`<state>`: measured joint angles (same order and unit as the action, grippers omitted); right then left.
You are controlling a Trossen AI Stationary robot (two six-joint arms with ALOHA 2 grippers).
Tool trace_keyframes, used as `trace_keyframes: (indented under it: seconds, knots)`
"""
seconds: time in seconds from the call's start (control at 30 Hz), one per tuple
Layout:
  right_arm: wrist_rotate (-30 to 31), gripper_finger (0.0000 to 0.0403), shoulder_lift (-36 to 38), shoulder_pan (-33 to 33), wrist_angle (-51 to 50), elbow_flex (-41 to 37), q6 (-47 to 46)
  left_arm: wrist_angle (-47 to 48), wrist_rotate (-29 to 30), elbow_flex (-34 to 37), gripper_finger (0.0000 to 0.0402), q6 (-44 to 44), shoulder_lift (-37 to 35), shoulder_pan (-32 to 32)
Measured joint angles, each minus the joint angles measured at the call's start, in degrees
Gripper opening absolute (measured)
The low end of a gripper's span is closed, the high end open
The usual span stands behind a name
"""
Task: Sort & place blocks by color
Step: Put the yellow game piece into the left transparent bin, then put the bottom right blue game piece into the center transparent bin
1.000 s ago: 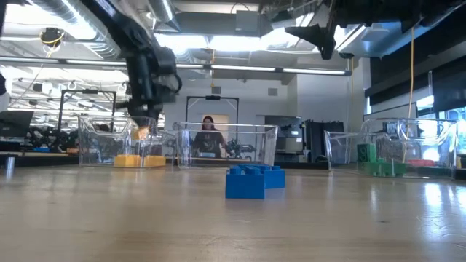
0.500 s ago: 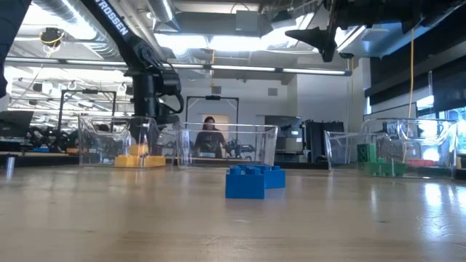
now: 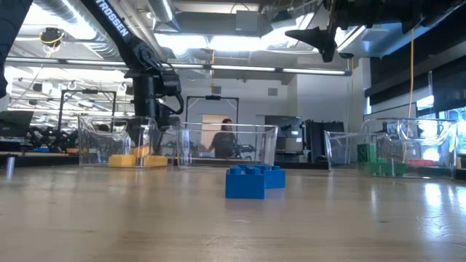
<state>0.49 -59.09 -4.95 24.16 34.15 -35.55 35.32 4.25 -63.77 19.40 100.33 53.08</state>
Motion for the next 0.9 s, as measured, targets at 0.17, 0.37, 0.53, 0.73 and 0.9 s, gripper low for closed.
trace_keyframes:
  seconds: [0.17,0.37,0.53,0.73,0.9]
  knots:
    - [0.00,0.0343,0.00,-0.02,0.00,0.00,0.00,-0.33,-2.00,-0.02,0.0262,0.03,-0.04,0.00]
    - [-0.02,0.0343,0.00,-0.01,-0.02,0.00,0.00,-0.06,-1.32,-0.04,0.0271,1.34,-0.92,0.28]
    - [-0.02,0.0343,0.00,0.00,-0.04,0.00,-0.11,-0.50,-0.75,-0.07,0.0272,2.60,-3.54,0.69]
    - [-0.02,0.0343,0.00,0.00,-0.02,0.00,-0.04,-4.32,-0.32,-0.08,0.0272,2.58,-11.01,0.63]
    - [-0.02,0.0343,0.00,0.00,-0.02,0.00,-0.14,-9.28,-3.53,-0.11,0.0273,0.71,-19.38,-2.50]
